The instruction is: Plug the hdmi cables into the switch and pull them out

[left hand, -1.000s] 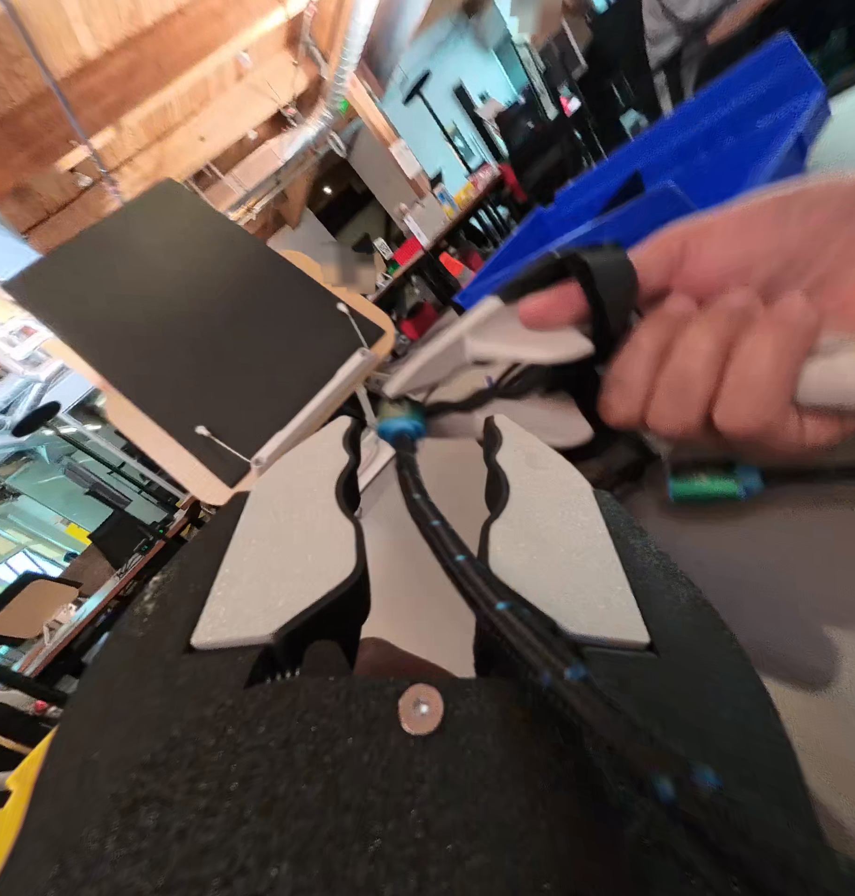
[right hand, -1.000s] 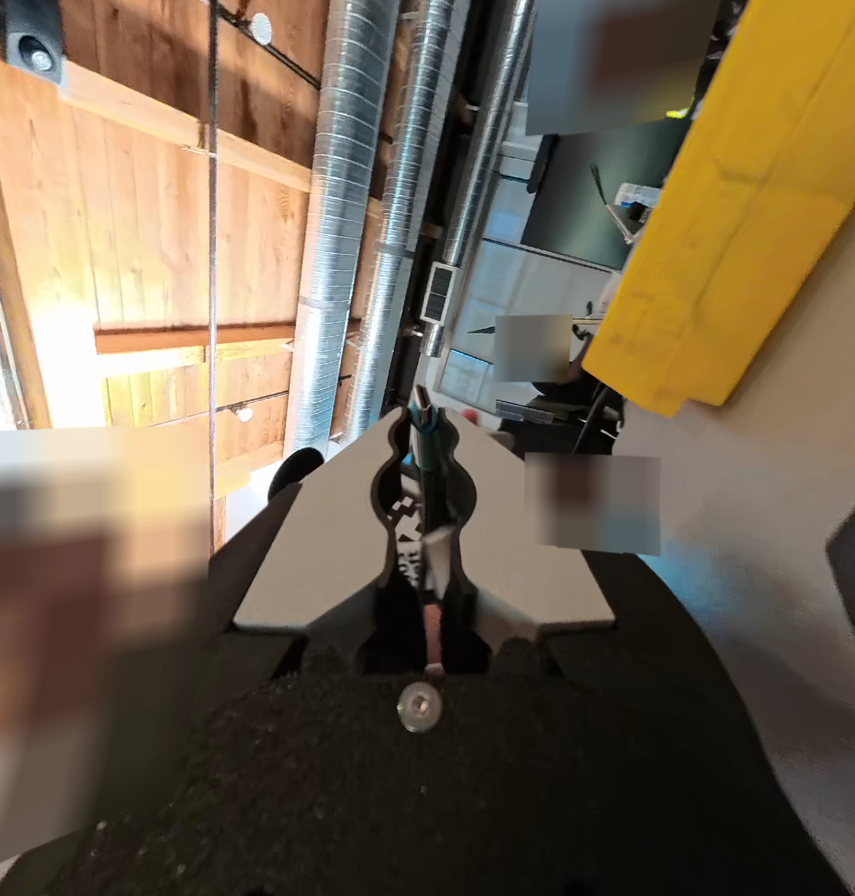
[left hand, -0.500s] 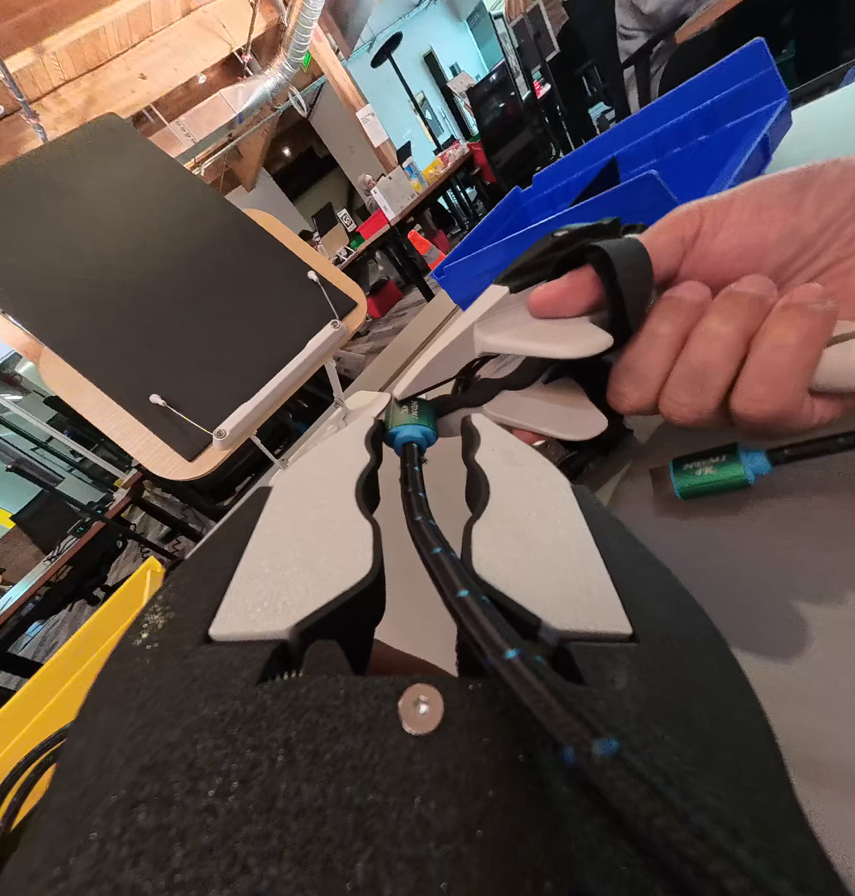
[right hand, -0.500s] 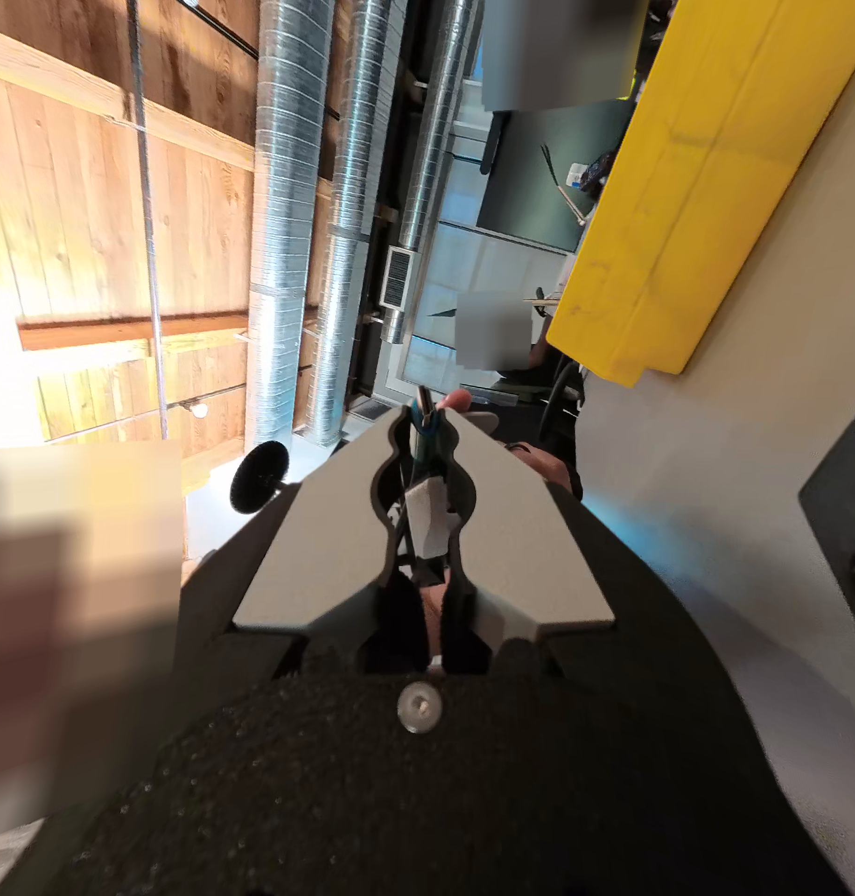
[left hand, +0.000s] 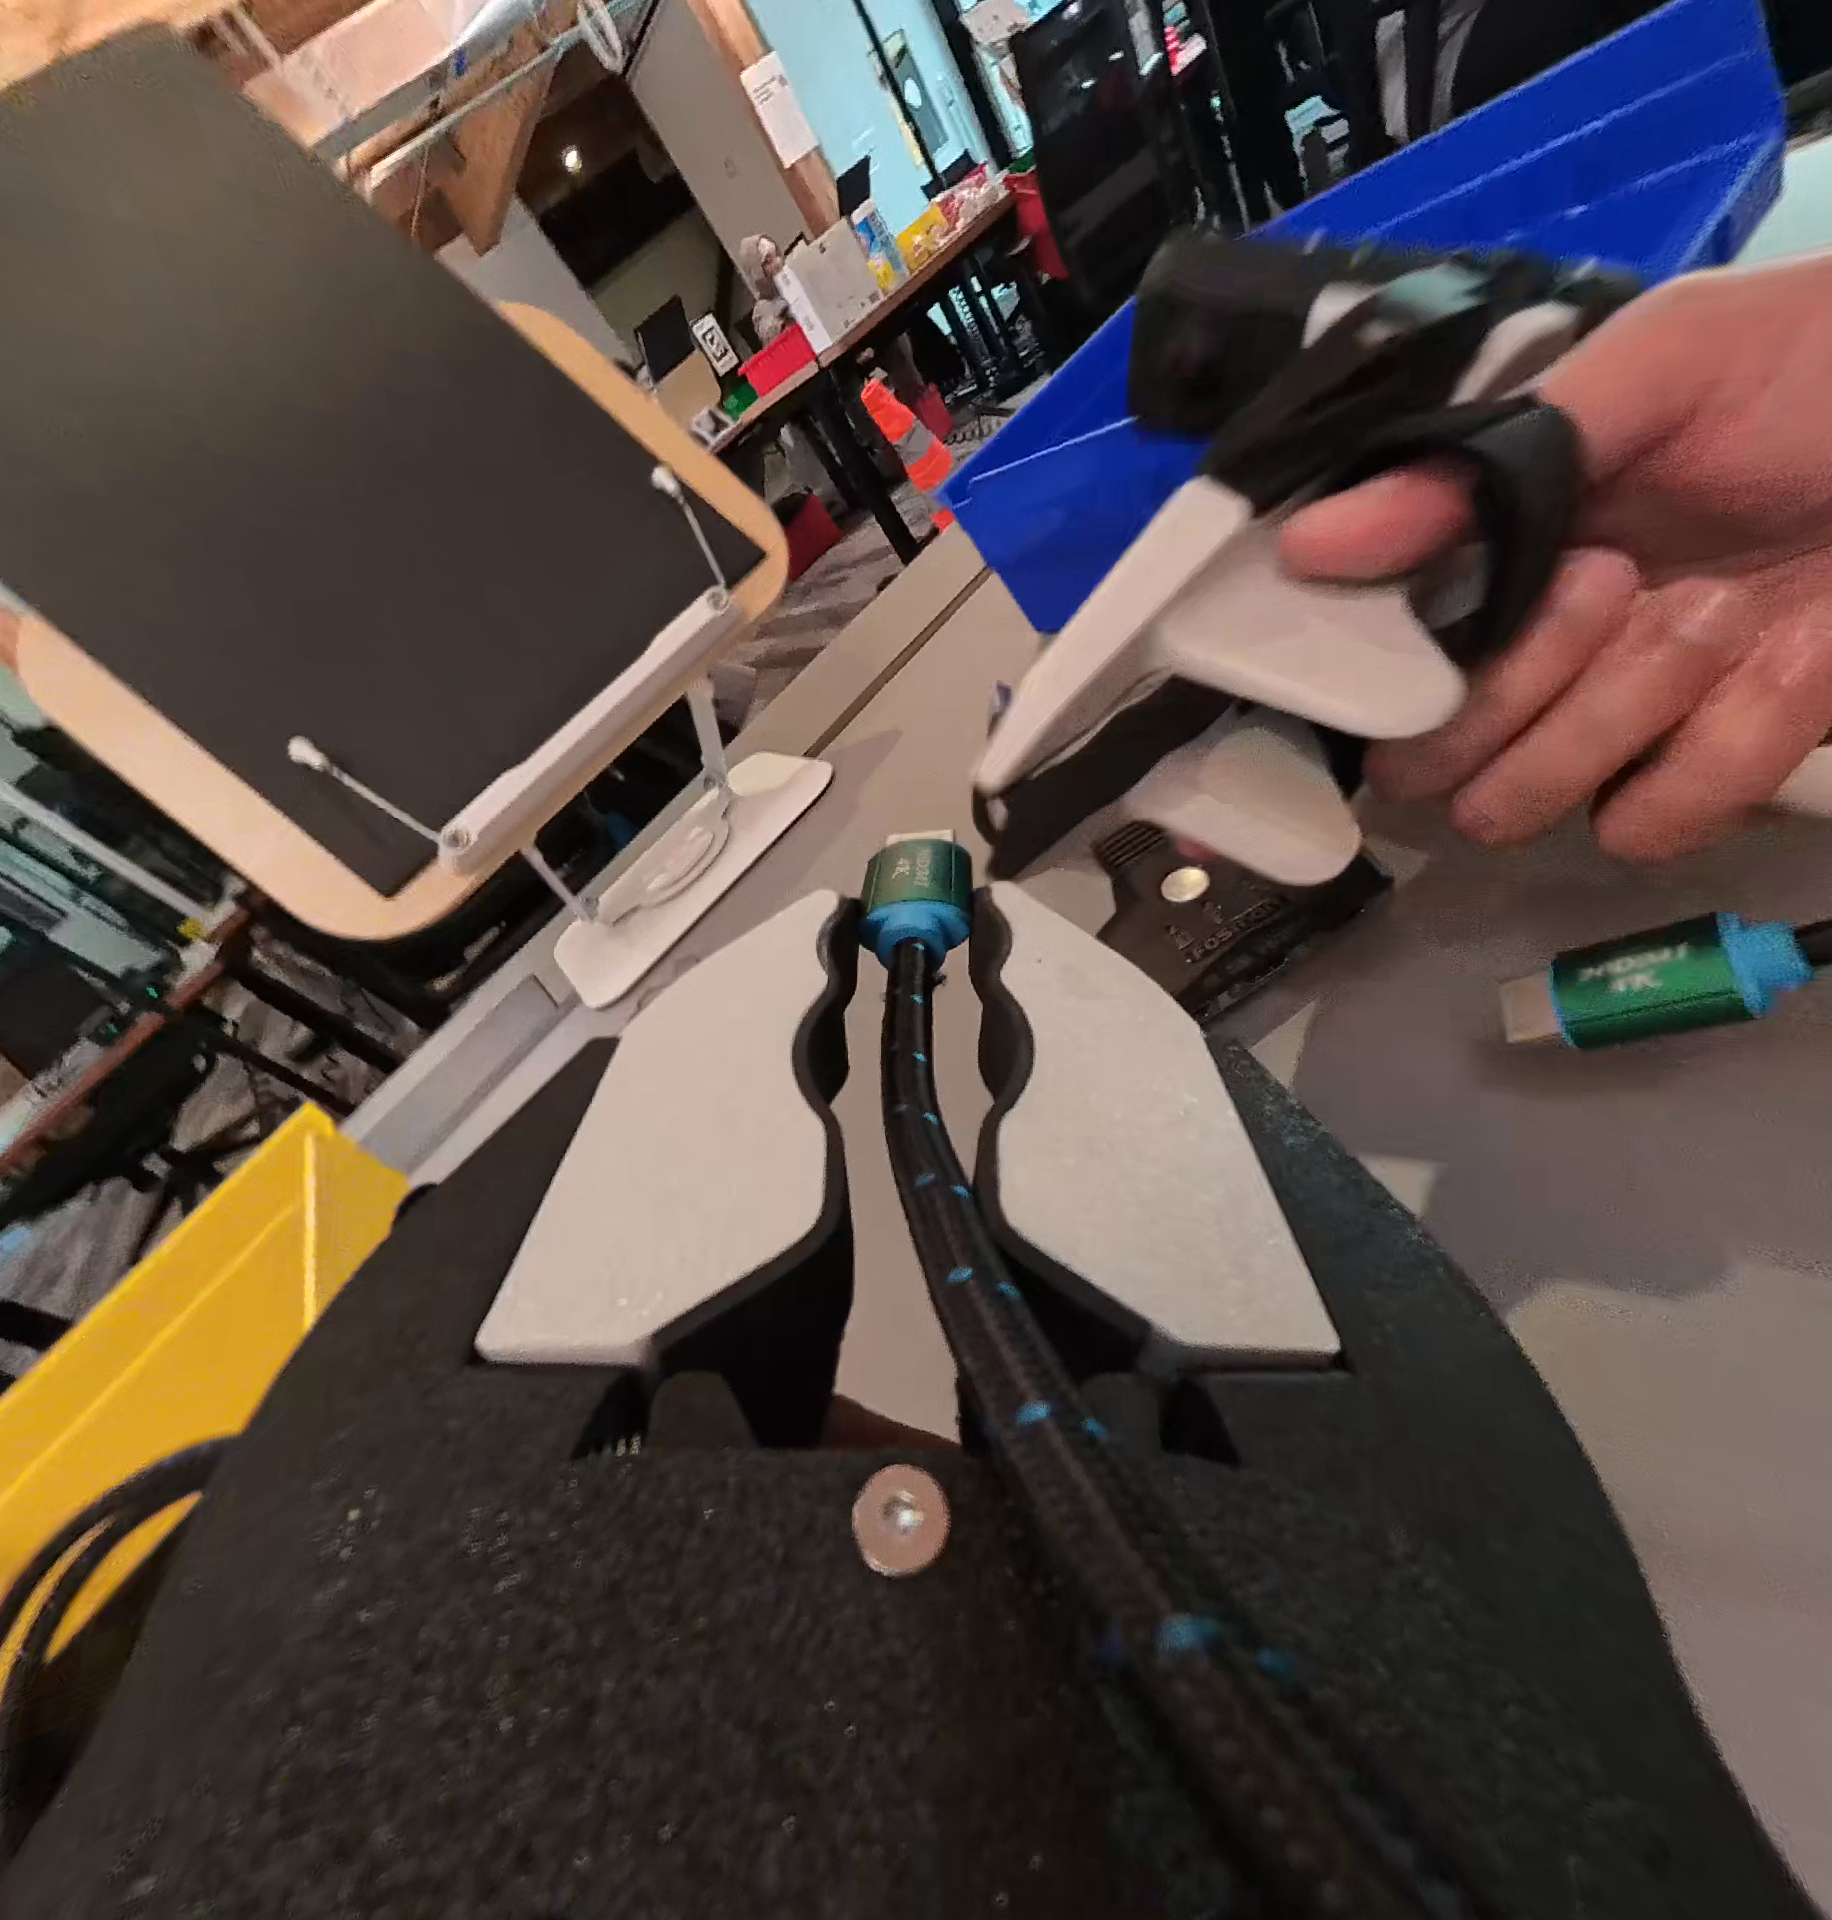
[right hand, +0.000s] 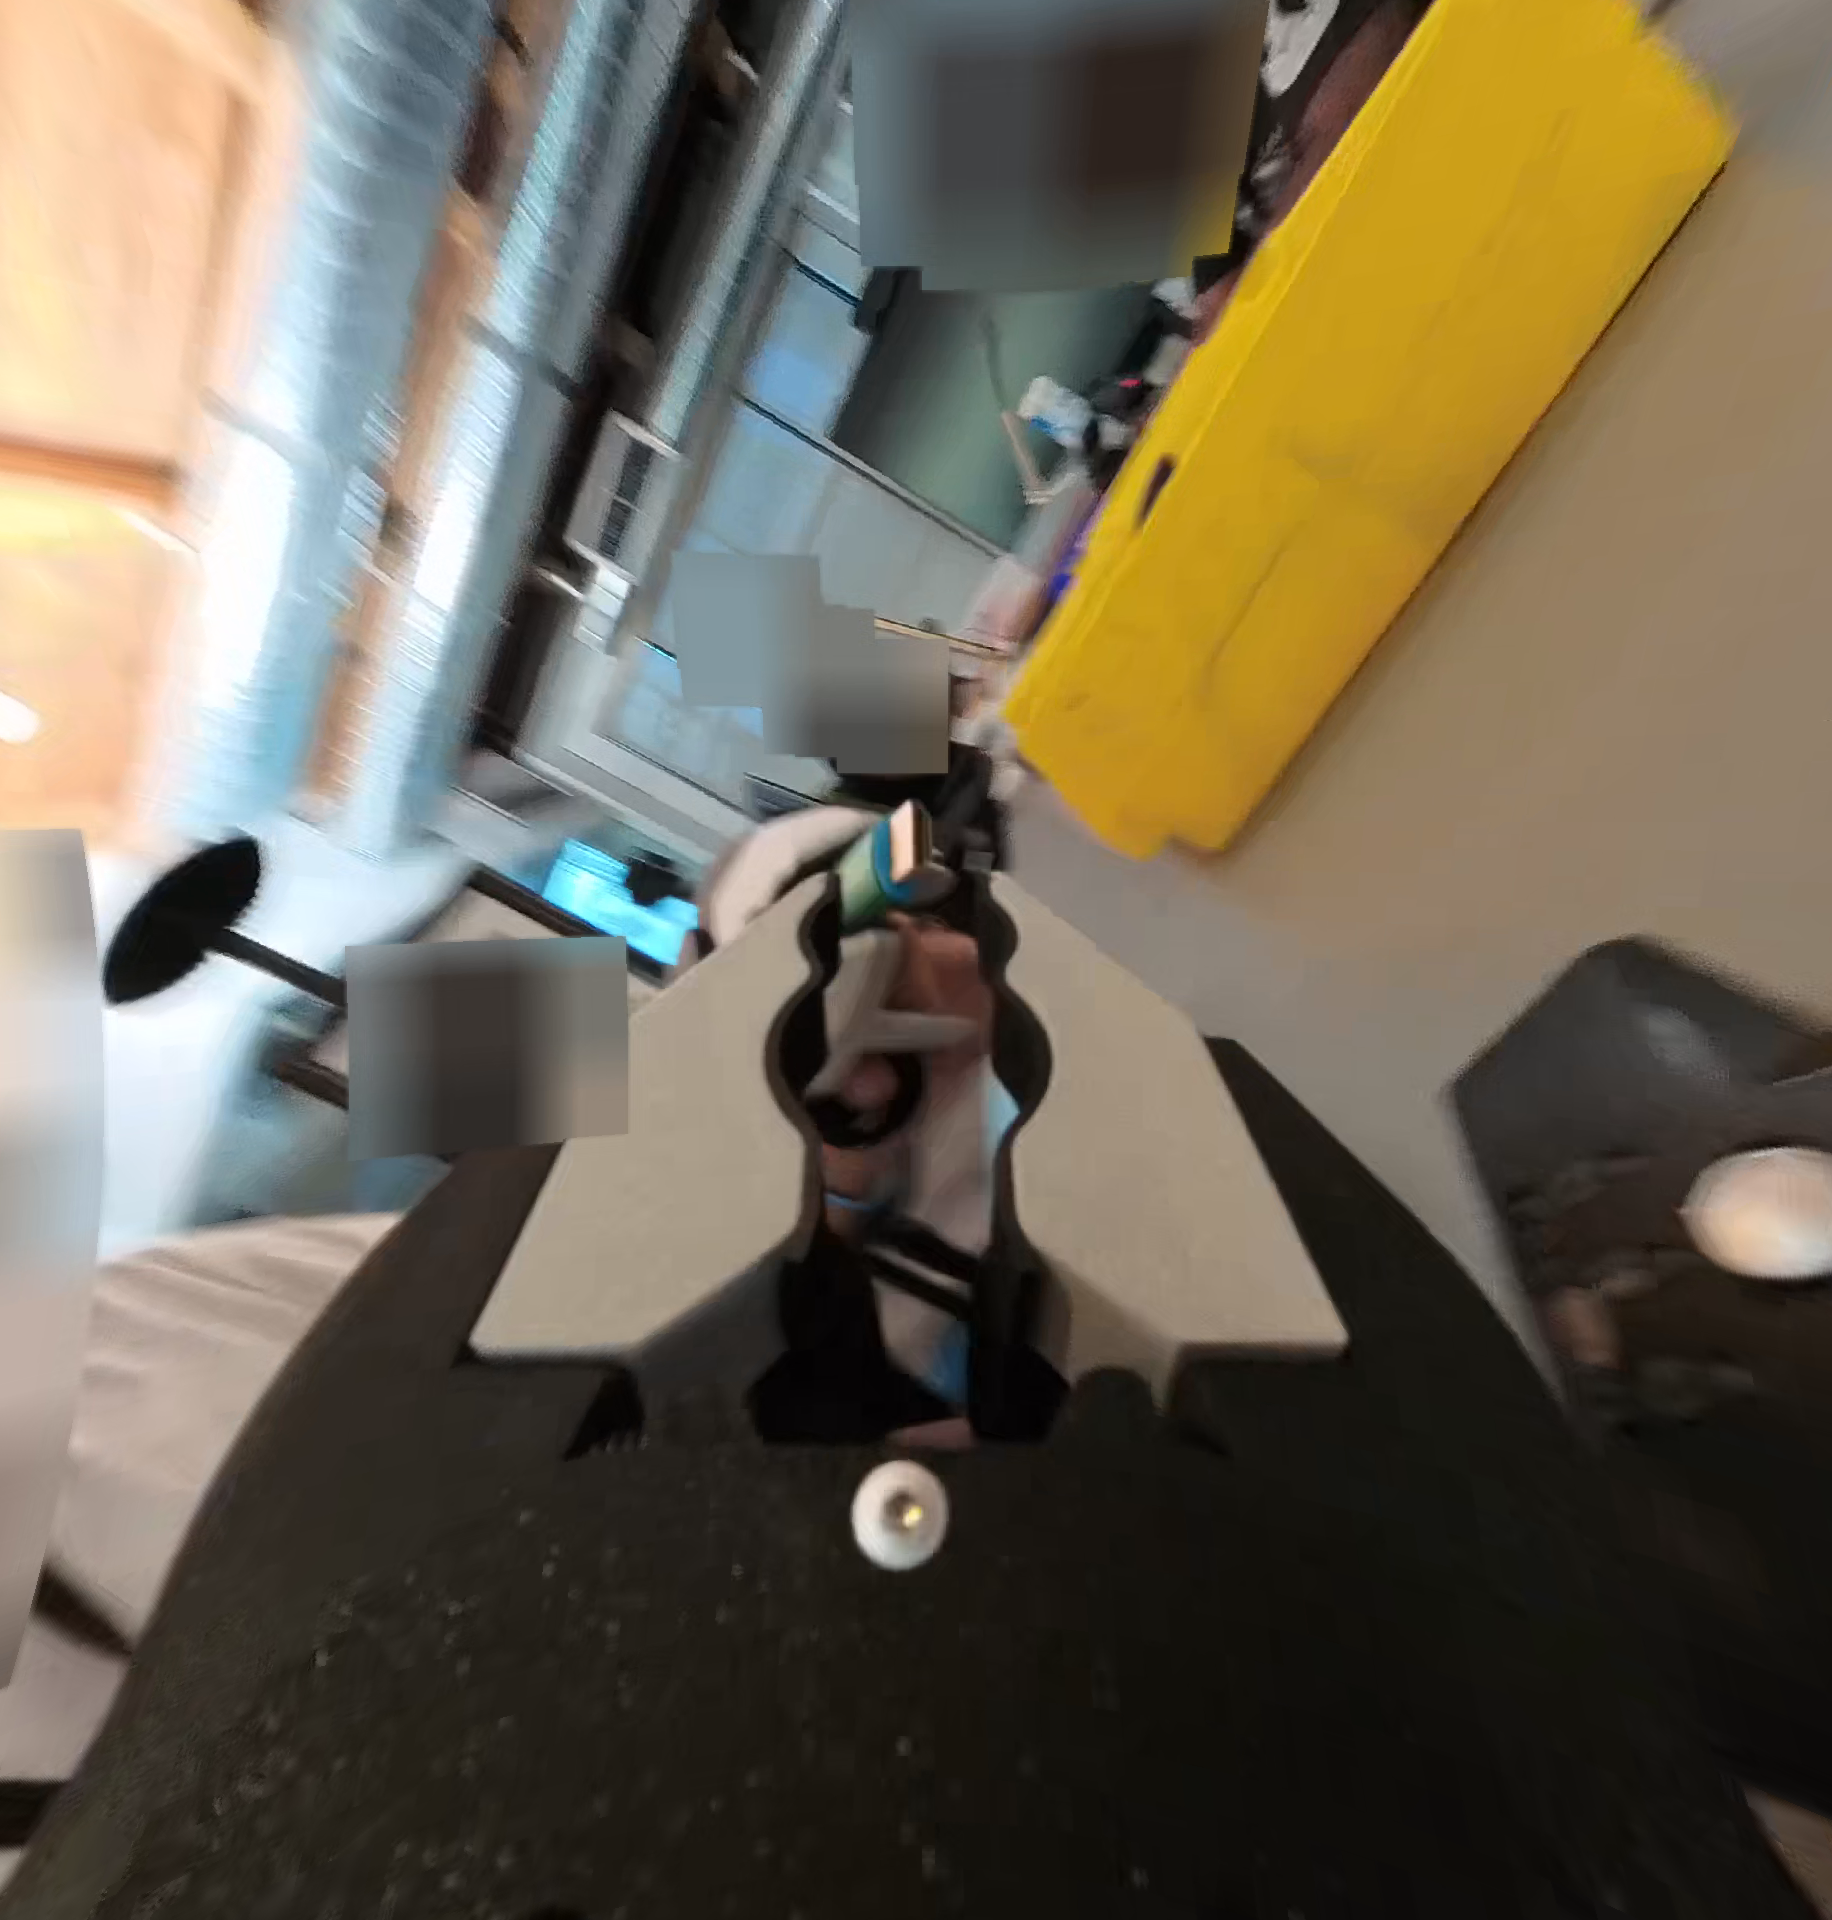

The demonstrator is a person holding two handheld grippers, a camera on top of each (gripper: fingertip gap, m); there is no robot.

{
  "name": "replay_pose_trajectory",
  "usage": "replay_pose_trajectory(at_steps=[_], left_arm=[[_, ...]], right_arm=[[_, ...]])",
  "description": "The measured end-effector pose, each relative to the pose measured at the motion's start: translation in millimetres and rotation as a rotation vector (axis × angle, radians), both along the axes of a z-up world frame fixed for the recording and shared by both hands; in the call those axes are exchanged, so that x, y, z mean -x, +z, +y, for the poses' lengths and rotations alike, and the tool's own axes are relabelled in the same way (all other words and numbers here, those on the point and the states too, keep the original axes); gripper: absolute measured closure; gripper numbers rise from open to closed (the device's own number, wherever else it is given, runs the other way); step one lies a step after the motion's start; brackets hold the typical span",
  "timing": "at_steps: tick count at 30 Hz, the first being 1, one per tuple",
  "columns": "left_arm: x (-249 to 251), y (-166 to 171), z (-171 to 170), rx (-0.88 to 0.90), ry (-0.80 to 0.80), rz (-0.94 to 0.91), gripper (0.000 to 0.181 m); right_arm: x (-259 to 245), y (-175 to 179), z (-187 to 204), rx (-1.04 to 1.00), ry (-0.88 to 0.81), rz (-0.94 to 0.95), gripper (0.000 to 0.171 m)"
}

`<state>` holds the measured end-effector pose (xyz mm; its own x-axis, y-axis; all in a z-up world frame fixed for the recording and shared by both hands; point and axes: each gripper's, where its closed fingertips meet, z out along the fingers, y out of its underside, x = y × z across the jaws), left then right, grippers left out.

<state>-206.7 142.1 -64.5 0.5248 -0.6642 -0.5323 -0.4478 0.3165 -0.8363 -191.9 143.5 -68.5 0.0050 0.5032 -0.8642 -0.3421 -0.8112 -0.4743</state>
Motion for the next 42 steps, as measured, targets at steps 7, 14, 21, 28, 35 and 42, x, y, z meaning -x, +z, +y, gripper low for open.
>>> replay_pose_trajectory(at_steps=[7,14,21,28,35,42], left_arm=[[40,-13,14,0.190,0.028,-0.106,0.161],[40,-23,9,0.301,-0.034,-0.145,0.161],[14,-40,-4,0.347,-0.061,-0.105,0.161],[-6,-47,-1,0.351,-0.010,-0.108,0.161],[-10,-37,3,0.280,0.013,-0.119,0.161],[-13,-37,5,0.180,0.028,-0.043,0.161]], right_arm=[[-56,-65,11,-0.482,-0.122,-0.820,0.102],[-87,-115,10,-0.562,-0.083,-1.204,0.090],[-79,-122,18,-0.534,-0.058,-1.232,0.118],[-64,-77,26,-0.424,-0.226,-1.044,0.119],[-55,-69,21,-0.314,-0.264,-0.919,0.119],[-45,-66,14,-0.324,-0.244,-0.904,0.119]])
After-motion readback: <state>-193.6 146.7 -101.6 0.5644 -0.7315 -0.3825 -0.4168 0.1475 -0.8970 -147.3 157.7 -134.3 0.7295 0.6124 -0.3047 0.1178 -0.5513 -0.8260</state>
